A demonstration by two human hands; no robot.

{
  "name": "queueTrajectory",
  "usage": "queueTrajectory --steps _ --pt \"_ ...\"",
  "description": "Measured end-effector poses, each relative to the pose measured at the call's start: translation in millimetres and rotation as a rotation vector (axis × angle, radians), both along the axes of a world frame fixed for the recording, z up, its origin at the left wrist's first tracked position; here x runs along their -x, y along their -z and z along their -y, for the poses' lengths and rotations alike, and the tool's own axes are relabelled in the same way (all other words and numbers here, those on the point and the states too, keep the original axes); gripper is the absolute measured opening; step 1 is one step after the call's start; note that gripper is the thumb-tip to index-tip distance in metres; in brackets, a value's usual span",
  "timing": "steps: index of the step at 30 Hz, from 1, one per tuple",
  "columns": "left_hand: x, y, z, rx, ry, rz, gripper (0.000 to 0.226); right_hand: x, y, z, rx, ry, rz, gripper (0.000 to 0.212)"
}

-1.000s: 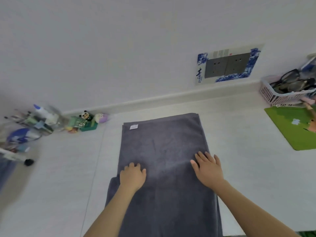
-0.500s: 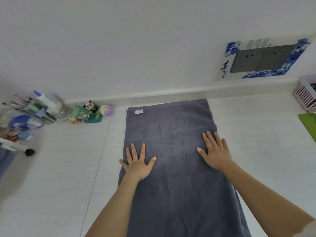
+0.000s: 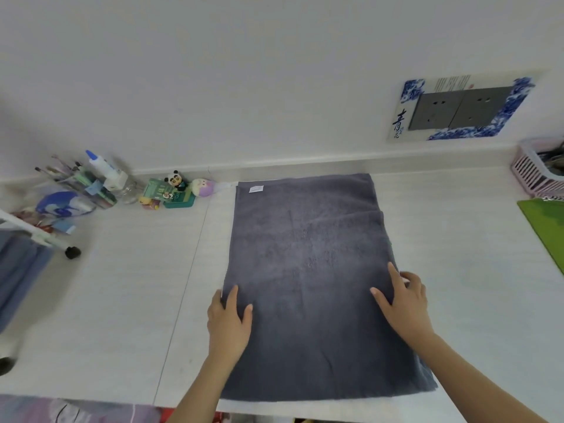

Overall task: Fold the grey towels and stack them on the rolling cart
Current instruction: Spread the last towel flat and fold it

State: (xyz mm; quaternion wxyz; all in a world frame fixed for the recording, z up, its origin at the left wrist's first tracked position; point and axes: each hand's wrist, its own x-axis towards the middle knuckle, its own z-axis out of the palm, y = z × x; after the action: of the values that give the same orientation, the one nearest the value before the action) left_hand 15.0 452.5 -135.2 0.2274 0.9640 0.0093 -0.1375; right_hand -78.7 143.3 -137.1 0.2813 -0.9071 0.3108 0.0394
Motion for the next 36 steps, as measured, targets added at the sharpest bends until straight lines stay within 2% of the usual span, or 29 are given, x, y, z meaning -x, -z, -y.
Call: queueTrajectory --steps 6,8,10,12,14,16,17,19,21,24,28,30,33,36 --pt "48 -3 -35 0.203 -0.068 0.005 0.056 50 -20 -20 -0.234 0.083 0.051 0.067" --pt "61 -4 -47 0.281 -0.105 -0.043 0.046 64 -25 -25 -0.303 0.125 0.037 0.069" --pt "69 -4 -59 0.276 -0.146 -0.133 0.037 76 -25 -26 -0.307 0.148 -0.047 0.067" --pt "73 -3 -69 0.230 -0.073 -0.216 0.028 87 -25 -22 -0.271 0.066 -0.186 0.062" --pt "75 -5 -81 0.258 0.052 -0.269 0.014 98 -32 -22 -0.322 -0.033 -0.281 0.062" --pt "74 -12 -86 0.309 0.098 -0.286 0.003 104 -39 -17 -0.328 -0.138 -0.311 0.072" --pt "72 -17 -87 0.333 0.089 -0.278 0.004 105 -42 -15 -0.314 -0.163 -0.304 0.069" --pt "67 -31 -86 0.394 0.048 -0.225 0.011 105 -51 -14 -0.330 -0.161 -0.211 0.042" --pt "59 -46 -84 0.485 0.015 -0.161 0.013 99 -61 -13 -0.343 -0.117 -0.084 0.031" --pt "44 -74 -80 0.592 -0.018 -0.031 0.028 87 -86 -14 -0.306 -0.016 0.114 0.023" --pt "29 -106 -72 0.601 -0.052 0.172 0.032 73 -116 -16 -0.234 0.142 0.374 0.033" --pt "27 -104 -71 0.486 -0.038 0.152 0.033 72 -120 -17 -0.262 0.154 0.294 0.038" --pt "31 -81 -75 0.220 0.034 -0.025 0.036 76 -104 -16 -0.271 0.096 -0.064 0.038" --pt "42 -64 -80 0.168 0.051 -0.190 0.040 80 -80 -12 -0.294 0.104 -0.230 0.033"
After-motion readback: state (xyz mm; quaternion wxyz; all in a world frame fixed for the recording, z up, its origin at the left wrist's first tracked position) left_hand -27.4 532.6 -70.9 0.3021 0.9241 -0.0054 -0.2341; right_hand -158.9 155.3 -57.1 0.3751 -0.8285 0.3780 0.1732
